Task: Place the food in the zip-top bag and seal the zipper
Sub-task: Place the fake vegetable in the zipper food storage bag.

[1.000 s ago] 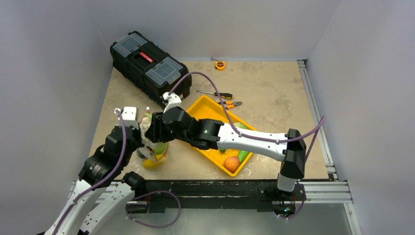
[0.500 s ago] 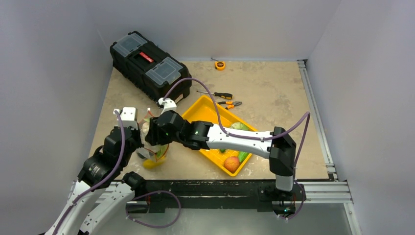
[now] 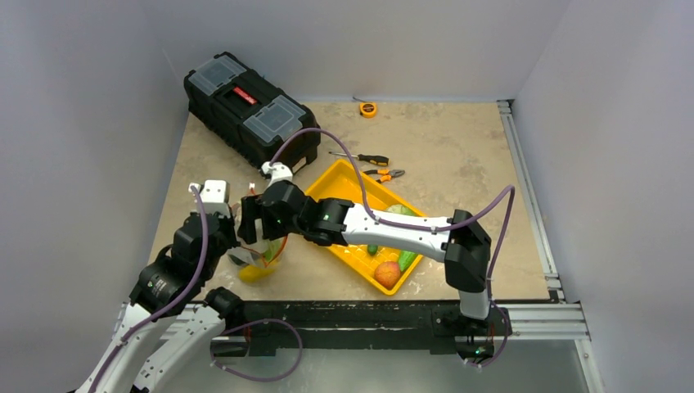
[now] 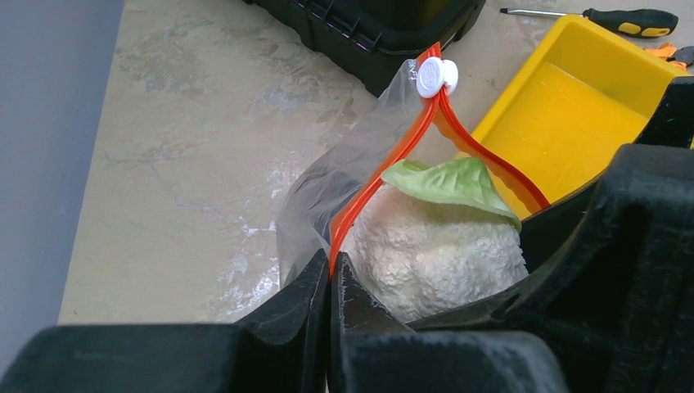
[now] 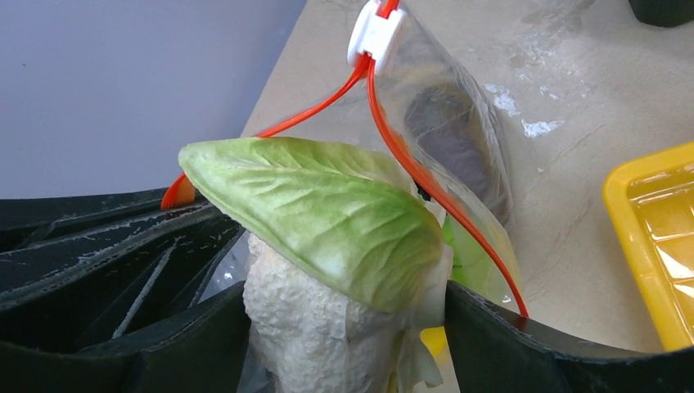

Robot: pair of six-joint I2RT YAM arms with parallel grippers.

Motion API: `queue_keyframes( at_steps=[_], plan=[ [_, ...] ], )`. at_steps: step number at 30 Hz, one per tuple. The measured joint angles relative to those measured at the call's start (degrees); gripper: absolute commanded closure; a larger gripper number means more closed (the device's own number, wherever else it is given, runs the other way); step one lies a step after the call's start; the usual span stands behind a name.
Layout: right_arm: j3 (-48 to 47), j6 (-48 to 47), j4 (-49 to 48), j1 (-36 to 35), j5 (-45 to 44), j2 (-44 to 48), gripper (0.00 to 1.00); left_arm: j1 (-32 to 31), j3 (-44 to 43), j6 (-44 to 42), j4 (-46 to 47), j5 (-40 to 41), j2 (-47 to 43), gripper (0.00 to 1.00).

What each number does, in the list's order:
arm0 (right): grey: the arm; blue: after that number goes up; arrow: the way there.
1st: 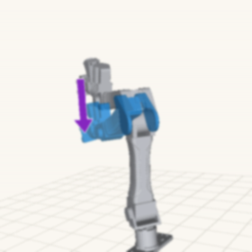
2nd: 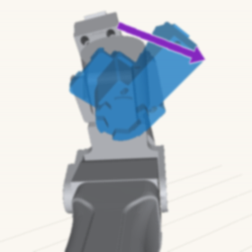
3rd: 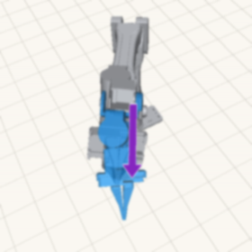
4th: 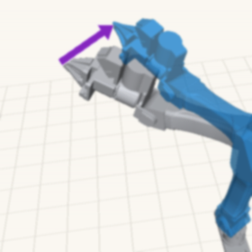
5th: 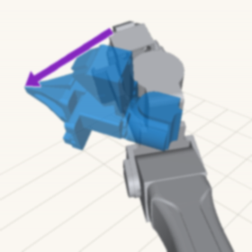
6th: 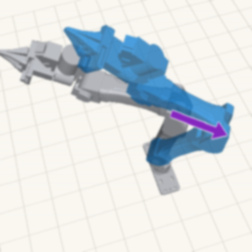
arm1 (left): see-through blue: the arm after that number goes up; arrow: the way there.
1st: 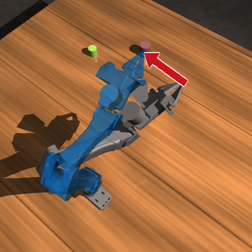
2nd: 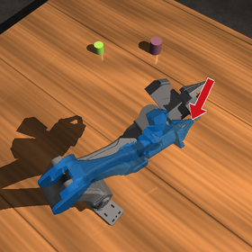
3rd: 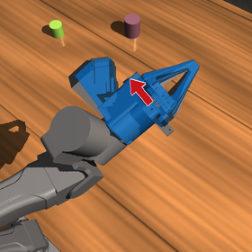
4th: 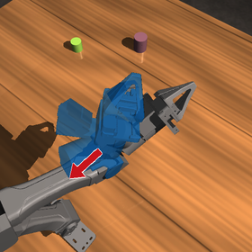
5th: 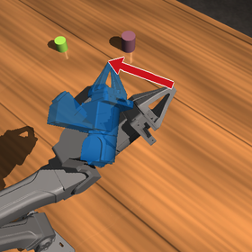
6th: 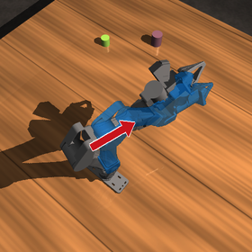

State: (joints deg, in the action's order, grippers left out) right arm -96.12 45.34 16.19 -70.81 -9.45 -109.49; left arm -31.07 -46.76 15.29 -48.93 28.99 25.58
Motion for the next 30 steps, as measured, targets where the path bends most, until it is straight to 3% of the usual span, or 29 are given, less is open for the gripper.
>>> queue_keyframes(
  at_steps=[3, 6, 9, 22, 30],
  plan=[
    [0.0, -0.9, 0.8, 0.0, 0.0, 0.0, 0.23, 0.0, 0.2, 0.0, 0.0, 0.0, -0.1, 1.0],
    [0.0, -1.7, 2.2, 0.0, -0.1, 0.5, 0.35, 0.0, 0.2, 0.0, 0.0, 0.0, -0.2, 1.0],
    [1.0, -2.3, 3.0, 0.0, -0.7, 2.2, 0.36, 0.0, 0.2, 0.0, 0.0, 0.0, -0.3, 1.0],
    [-0.2, -3.6, 4.6, 0.1, 1.9, 2.5, 0.06, 0.0, 0.3, 0.0, 0.0, 0.0, -0.4, 1.0],
    [-0.2, -4.5, 4.9, 0.1, 1.9, 2.5, 0.1, 0.0, 0.3, 0.0, 0.0, -0.1, -0.3, 1.0]
  ],
)
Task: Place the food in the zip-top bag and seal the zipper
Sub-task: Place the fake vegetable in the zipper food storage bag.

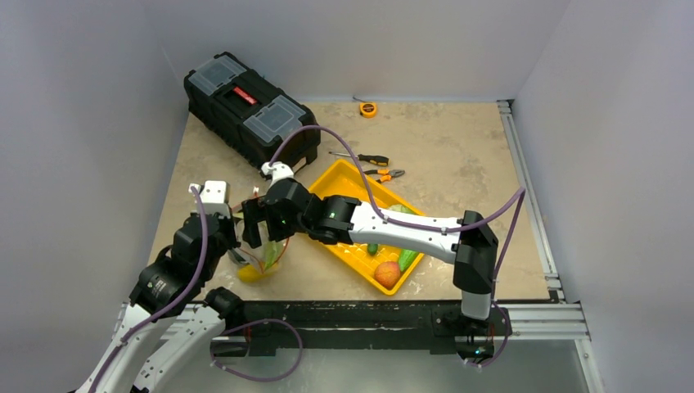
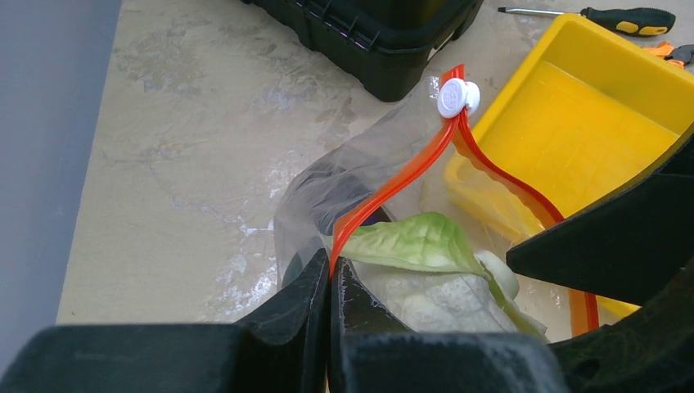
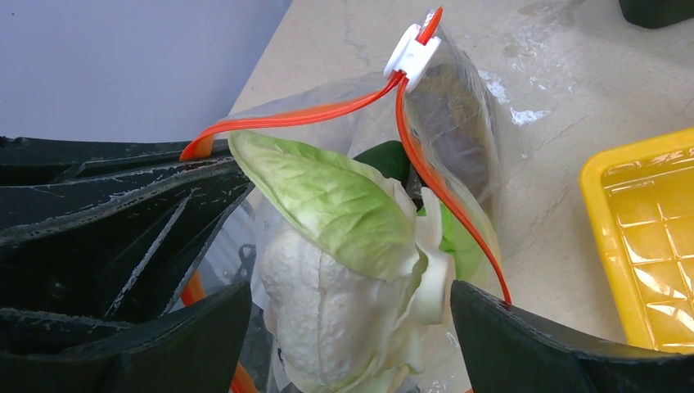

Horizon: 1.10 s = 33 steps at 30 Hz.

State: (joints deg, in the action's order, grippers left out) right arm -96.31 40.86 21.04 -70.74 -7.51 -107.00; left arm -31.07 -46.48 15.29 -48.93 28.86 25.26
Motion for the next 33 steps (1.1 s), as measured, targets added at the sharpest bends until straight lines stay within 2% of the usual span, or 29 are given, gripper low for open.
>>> queue_keyframes(
  at_steps=[2, 5, 7, 10, 14, 19, 27, 33],
  plan=[
    [0.0, 0.0, 0.1, 0.0, -0.1, 0.0, 0.2, 0.0, 0.0, 0.0, 0.0, -0.1, 0.0, 1.0],
    [0.3, -0.3, 0.2, 0.1, -0.4, 0.2, 0.44, 0.0, 0.0, 0.0, 0.0, 0.0, 0.0, 1.0],
    [0.5, -0.4, -0.2, 0.1, -0.3, 0.3, 0.53, 0.0, 0.0, 0.0, 0.0, -0.1, 0.0, 1.0],
    [1.1, -0.4, -1.7, 0.2, 0.1, 0.3, 0.6, 0.0, 0.0, 0.0, 0.0, -0.1, 0.0, 1.0],
    [1.0, -0.3, -3.2, 0.2, 1.0, -0.7, 0.63, 0.0, 0.0, 0.0, 0.0, -0.1, 0.0, 1.0],
    [-1.4, -0.3, -6.8, 0.2, 2.8, -5.8, 0.62, 0.0, 0.0, 0.0, 0.0, -0.1, -0.2, 1.0],
    [-2.4, -2.3, -5.5, 0.4, 3.7, -6.8, 0.3, 0.0, 0.3, -0.1, 0.0, -0.3, -0.3, 1.0],
    [-2.1, -4.6, -0.1, 1.7, 2.5, 0.0, 0.21, 0.0, 0.3, -0.1, 0.0, -0.6, 0.4, 1.0]
  ],
)
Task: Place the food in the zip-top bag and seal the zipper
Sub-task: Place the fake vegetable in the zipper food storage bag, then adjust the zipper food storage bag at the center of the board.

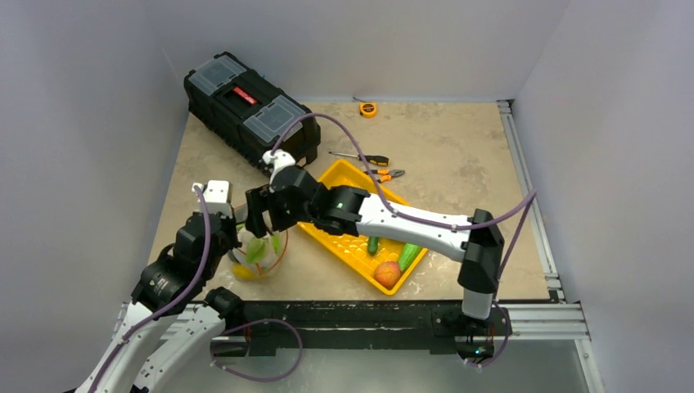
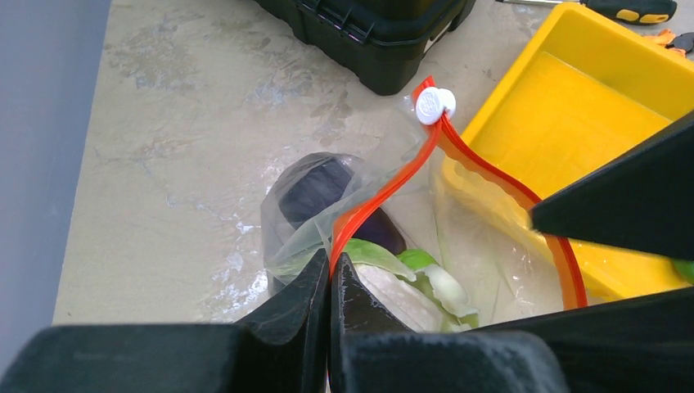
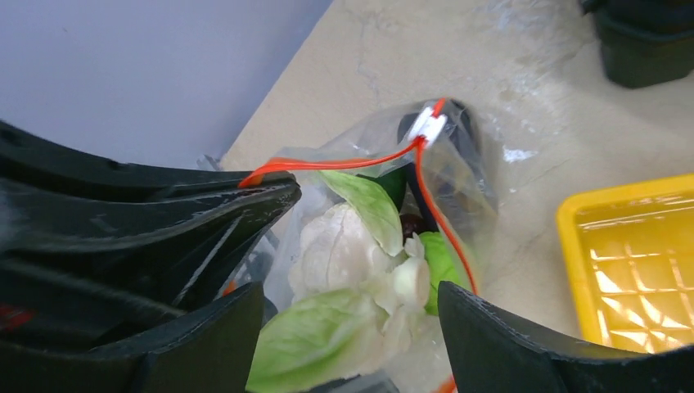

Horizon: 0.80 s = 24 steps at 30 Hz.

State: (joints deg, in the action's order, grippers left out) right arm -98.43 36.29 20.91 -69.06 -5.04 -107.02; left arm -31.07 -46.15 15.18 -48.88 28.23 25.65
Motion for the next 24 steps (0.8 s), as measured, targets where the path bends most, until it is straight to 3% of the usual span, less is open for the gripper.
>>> queue_keyframes(
  at_steps=[9, 14, 19, 24],
  plan=[
    [0.6, -4.1, 6.5, 4.6, -0.7, 8.4, 0.06, 0.0, 0.0, -0.1, 0.0, -0.6, 0.8, 1.0],
    [3.4, -7.3, 9.8, 7.3, -0.2, 8.2, 0.05, 0.0, 0.0, -0.4, 0.0, -0.7, 0.8, 1.0],
    [3.4, -9.6, 12.3, 8.4, 0.2, 5.0, 0.08, 0.0, 0.0, -0.4, 0.0, -0.8, 0.8, 1.0],
    [3.4, -10.3, 12.2, 8.2, 0.7, 1.4, 0.25, 0.0, 0.0, -0.4, 0.0, -0.9, 0.8, 1.0]
  ],
)
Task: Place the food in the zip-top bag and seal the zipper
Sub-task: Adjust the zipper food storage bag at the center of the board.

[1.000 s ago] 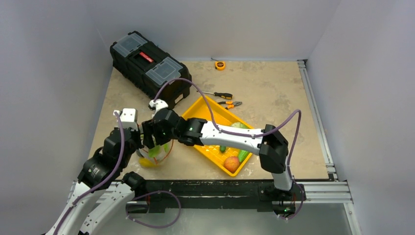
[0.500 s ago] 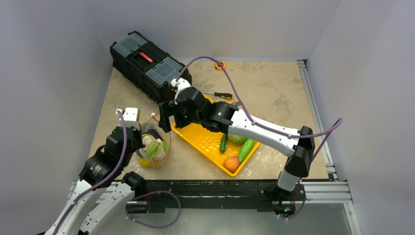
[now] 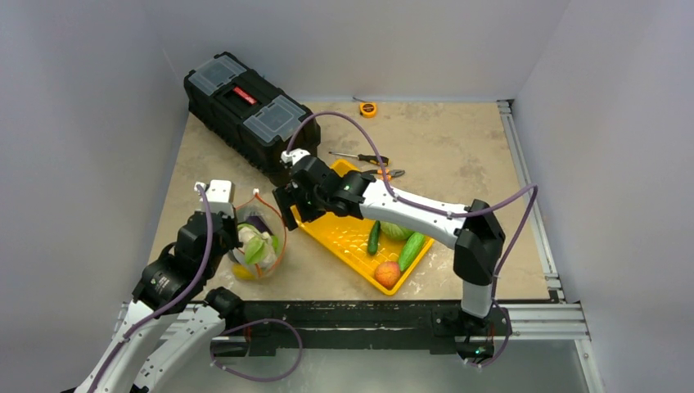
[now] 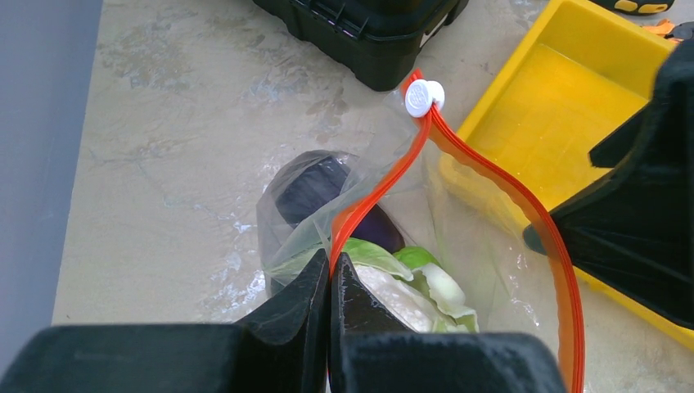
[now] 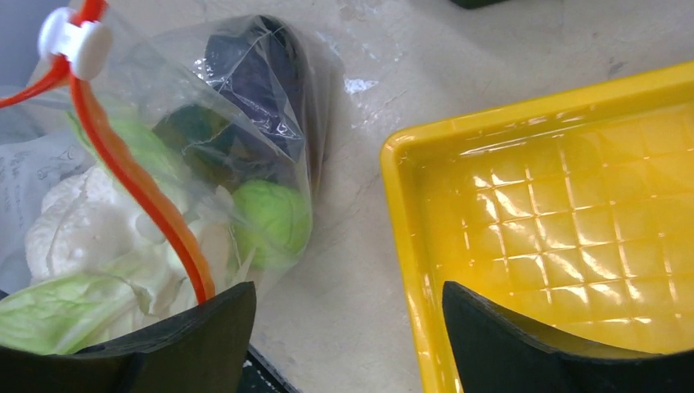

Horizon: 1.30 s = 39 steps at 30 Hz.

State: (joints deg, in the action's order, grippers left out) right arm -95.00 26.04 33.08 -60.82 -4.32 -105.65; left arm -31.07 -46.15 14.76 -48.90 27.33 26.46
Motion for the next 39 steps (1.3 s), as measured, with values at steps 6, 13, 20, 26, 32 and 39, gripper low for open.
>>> queue_keyframes(
  at_steps=[6, 13, 20, 26, 32, 39],
  plan=[
    [0.0, 1.9, -2.9, 0.0, 3.7, -3.1, 0.52, 0.0, 0.0, 0.0, 0.0, -0.2, -0.2, 1.0],
    [3.7, 6.6, -9.5, -0.2, 7.1, -1.4, 0.74, -0.7, 0.1, 0.0, 0.0, -0.3, -0.7, 1.0],
    [7.3, 6.9, -8.3, -0.5, 4.7, 6.2, 0.43, -1.7, 0.1, 0.0, 0.0, -0.1, -0.7, 1.0],
    [14.5, 5.3, -10.3, -2.2, 2.8, 16.9, 0.19, -1.7, 0.1, 0.0, 0.0, 0.0, -0.7, 1.0],
    [16.9, 4.4, -16.3, -4.1, 5.0, 15.5, 0.18, -1.7, 0.2, 0.0, 0.0, -0.1, -0.6, 1.0],
    [15.1, 4.6, -16.3, -4.2, 5.3, 5.6, 0.47, -1.7, 0.2, 0.0, 0.1, -0.7, -0.3, 1.0]
  ],
)
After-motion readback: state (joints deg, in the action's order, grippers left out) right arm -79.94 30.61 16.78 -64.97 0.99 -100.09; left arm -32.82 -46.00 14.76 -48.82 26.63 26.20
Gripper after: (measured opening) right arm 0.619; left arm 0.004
